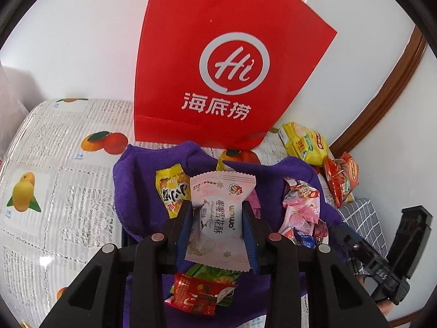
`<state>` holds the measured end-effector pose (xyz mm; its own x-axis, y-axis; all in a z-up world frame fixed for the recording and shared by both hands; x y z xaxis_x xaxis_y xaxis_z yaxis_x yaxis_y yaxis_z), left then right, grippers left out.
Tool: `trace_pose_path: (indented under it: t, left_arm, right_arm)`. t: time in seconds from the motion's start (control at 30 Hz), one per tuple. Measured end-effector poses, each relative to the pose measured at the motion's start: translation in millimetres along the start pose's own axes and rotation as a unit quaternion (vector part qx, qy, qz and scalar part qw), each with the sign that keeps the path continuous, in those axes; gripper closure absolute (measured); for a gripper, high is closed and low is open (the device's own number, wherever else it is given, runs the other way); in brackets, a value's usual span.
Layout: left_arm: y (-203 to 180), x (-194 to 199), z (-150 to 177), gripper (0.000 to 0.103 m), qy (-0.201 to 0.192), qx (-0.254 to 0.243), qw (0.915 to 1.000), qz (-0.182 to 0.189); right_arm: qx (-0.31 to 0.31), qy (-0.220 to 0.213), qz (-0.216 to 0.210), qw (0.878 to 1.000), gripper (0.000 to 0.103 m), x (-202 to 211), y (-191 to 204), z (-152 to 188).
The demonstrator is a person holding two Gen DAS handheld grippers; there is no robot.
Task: Organize snacks
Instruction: 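Carry the pink packet onto the purple towel while the right tool carries the white packet there, then open both tools to drop the packets onto the purple towel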
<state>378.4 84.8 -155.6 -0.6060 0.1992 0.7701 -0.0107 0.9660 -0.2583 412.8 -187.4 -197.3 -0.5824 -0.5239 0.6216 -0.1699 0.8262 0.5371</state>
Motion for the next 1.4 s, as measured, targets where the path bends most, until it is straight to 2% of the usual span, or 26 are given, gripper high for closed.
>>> trace_pose_path:
  t: [0.37, 0.77, 1.27, 1.4]
  left_arm:
    - [10.8, -15.8, 7.1, 0.070, 0.029, 0.025, 0.9992, -0.009]
    - [9.4, -18.1, 8.6, 0.069, 0.033, 0.025, 0.9991, -0.010]
    - [11.4, -23.8, 10.1, 0.069, 0.044, 0.027, 0.9985, -0.014]
    - [11.3, -22.9, 8.6, 0.066, 0.044, 0.027, 0.9986, -0.002]
  right_arm:
    - [0.034, 0.008, 0.001, 0.999, 0.027, -6.8, 12.0, 9.6]
    - [0.032, -0.007, -0.011, 0.999, 0.027, 0.6, 12.6, 9.0]
    - [0.062, 0.001, 0.018, 0.998, 0.027, -6.7, 18.9, 15.6]
    - [0.073, 0.002, 0.023, 0.997, 0.027, -7.7, 21.8, 18.0]
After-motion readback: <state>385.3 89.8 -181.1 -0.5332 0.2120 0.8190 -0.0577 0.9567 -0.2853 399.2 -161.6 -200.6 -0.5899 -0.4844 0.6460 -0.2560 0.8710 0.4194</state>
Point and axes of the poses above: each gripper's, at about its wrist camera, not at the fingertips, and x roughly against the way its jaws point, y to its left, z to its underside, the point moved 4 cm from there along -x, roughly the way its jaws point, and after that the axes turned 7 degrees about -x, right-handed, at the moved point
